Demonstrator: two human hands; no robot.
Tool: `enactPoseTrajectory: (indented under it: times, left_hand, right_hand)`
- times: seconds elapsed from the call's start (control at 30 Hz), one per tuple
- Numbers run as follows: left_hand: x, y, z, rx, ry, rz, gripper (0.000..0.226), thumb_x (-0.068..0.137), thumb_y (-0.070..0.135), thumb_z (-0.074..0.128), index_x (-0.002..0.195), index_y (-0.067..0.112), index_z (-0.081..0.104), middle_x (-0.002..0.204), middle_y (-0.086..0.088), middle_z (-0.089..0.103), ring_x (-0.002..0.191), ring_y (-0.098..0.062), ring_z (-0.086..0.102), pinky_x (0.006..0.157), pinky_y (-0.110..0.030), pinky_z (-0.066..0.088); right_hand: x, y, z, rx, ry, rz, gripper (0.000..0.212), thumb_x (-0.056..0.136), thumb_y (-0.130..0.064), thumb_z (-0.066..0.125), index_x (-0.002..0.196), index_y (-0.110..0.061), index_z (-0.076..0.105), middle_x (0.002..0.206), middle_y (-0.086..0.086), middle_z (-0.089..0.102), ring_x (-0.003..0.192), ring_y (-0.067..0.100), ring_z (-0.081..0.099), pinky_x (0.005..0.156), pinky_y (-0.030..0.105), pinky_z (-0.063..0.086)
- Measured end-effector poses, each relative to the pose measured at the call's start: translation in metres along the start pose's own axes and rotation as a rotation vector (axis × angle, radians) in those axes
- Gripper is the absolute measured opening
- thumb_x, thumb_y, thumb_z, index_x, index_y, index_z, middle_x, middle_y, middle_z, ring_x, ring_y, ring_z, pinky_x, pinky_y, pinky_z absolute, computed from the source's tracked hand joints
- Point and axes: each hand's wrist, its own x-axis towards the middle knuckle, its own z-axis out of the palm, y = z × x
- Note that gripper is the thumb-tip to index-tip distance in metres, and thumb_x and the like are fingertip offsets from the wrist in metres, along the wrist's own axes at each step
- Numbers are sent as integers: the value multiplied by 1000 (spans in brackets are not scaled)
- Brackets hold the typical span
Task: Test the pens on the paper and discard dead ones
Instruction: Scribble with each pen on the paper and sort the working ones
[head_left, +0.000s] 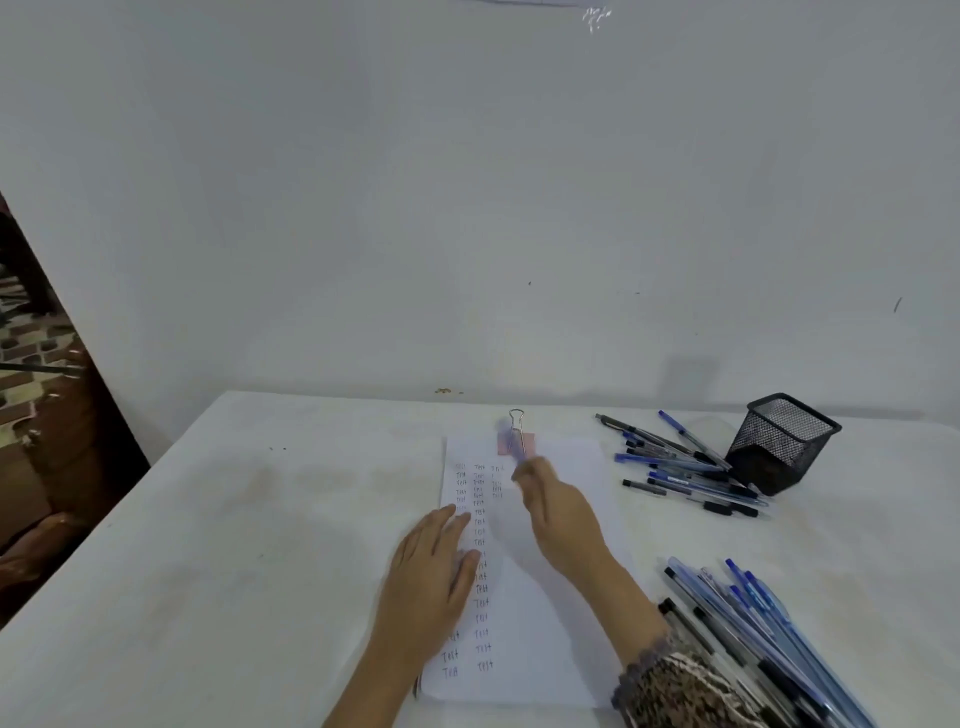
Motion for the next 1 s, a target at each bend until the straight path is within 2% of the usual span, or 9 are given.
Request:
enactPoseTrajectory:
  times: [0.17, 0.23, 0.33, 0.43, 0.57, 0.67, 0.77, 0.83, 1.0]
  left_hand:
    - [-7, 7, -6, -152, 68, 24, 55, 92, 49, 42, 140, 29, 23, 128, 28, 28, 119, 8, 29, 100, -10, 23]
    - [-7, 4, -5, -76, 46, 111, 37, 95, 48, 35, 127, 31, 46, 115, 26, 45, 104, 5, 43, 93, -10, 30]
    - [-7, 0, -4, -48, -70, 144, 47, 95, 58, 21, 108, 30, 57, 90, 23, 53, 83, 4, 46, 76, -16, 42]
    - [-9, 6, -8, 1, -72, 200, 53, 86, 68, 24, 121, 38, 50, 96, 28, 52, 87, 10, 46, 83, -7, 34]
    - [-8, 6, -7, -18, -104, 156, 63, 93, 60, 10, 93, 30, 66, 82, 23, 65, 76, 5, 55, 75, -3, 32]
    - [-10, 5, 0, -12, -64, 189, 80, 80, 75, 8, 114, 23, 58, 105, 14, 63, 95, -4, 55, 80, -5, 29]
    - [-9, 8, -4, -47, -49, 128, 38, 96, 47, 32, 116, 22, 52, 95, 15, 58, 85, -1, 50, 70, -8, 33]
    - [-8, 9, -5, -72, -32, 98, 29, 97, 41, 34, 111, 22, 51, 76, 17, 50, 72, 2, 47, 64, -9, 35]
    - [-9, 13, -7, -67, -45, 96, 27, 96, 42, 35, 108, 24, 50, 67, 16, 44, 65, 3, 45, 61, -11, 36]
  right_hand:
    - [-34, 21, 5, -479, -14, -346, 16, 89, -30, 44, 100, -27, 55, 76, -13, 62, 62, 7, 51, 62, 20, 28]
    - [-45, 22, 7, -513, 15, -415, 19, 92, -41, 43, 97, -30, 57, 75, -16, 61, 65, 5, 49, 64, 21, 27]
    - [-51, 22, 6, -544, 94, -493, 18, 85, -37, 51, 71, -27, 56, 59, -13, 53, 53, 8, 43, 58, 23, 24]
    - [-52, 18, 1, -612, 115, -508, 28, 79, -40, 53, 55, -25, 50, 49, -10, 48, 43, 9, 41, 50, 23, 22]
    - [-53, 17, -3, -587, 145, -424, 52, 84, -52, 49, 44, -20, 39, 36, -6, 38, 31, 10, 34, 43, 17, 16]
    - [-50, 23, -5, -585, 157, -431, 65, 90, -64, 34, 42, -20, 38, 35, -6, 37, 32, 10, 34, 43, 17, 17]
    - [-37, 29, -19, -677, 116, -522, 46, 89, -52, 43, 53, -24, 45, 47, -10, 44, 43, 9, 40, 52, 19, 22]
    - [-29, 25, -35, -562, 168, -447, 38, 90, -46, 44, 62, -22, 51, 55, -10, 48, 50, 7, 41, 54, 18, 26]
    - [-44, -11, -30, 578, 418, 317, 40, 101, -33, 31, 83, -14, 61, 71, 5, 56, 54, 3, 47, 54, 10, 38]
